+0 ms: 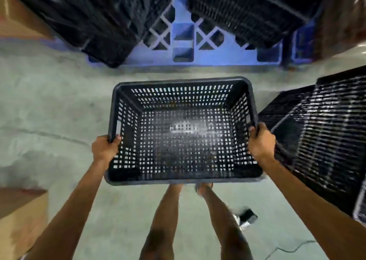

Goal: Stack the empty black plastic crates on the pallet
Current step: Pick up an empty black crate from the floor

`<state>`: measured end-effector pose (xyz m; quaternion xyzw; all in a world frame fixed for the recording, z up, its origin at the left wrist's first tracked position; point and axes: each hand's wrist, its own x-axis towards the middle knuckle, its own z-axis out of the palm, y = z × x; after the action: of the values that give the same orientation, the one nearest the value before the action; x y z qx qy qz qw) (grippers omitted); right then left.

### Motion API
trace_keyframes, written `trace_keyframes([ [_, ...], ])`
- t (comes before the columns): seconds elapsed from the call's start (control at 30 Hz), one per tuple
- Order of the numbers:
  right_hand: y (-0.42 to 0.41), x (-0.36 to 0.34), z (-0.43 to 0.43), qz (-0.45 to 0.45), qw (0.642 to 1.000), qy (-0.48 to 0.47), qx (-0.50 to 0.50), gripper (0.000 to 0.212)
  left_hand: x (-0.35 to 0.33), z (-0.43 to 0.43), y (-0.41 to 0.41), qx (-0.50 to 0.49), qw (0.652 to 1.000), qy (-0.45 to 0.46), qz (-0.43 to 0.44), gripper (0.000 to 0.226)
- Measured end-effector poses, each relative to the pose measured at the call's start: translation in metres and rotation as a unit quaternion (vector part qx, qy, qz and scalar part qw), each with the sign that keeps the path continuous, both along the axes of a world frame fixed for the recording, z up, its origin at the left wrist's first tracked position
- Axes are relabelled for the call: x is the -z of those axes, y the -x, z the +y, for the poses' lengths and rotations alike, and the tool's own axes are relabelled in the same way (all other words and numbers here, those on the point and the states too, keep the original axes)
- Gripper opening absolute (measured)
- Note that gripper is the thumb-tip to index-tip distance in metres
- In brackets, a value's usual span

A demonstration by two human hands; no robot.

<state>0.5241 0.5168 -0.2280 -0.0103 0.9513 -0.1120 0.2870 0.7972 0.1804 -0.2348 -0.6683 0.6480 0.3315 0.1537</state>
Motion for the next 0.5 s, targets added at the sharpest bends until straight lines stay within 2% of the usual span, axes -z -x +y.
trace_keyframes([
  [0.13,0.011,0.103,-0.012,0.031,0.999,0.017,0.013,0.031,0.113,-0.015,0.014,-0.041,0.999,0.015,0.032,0.041],
  [0.23,0.021,0.152,-0.015,0.049,0.998,0.021,0.022,0.036,0.162,-0.017,0.030,-0.053,0.997,0.030,0.051,0.038],
  [0.33,0.032,0.184,-0.012,0.037,0.999,0.007,0.030,0.037,0.189,-0.010,0.041,-0.042,0.996,0.025,0.075,0.034],
  [0.5,0.041,0.203,-0.007,-0.060,0.998,0.005,0.016,0.031,0.208,-0.009,0.037,0.024,0.999,-0.025,0.016,0.030],
])
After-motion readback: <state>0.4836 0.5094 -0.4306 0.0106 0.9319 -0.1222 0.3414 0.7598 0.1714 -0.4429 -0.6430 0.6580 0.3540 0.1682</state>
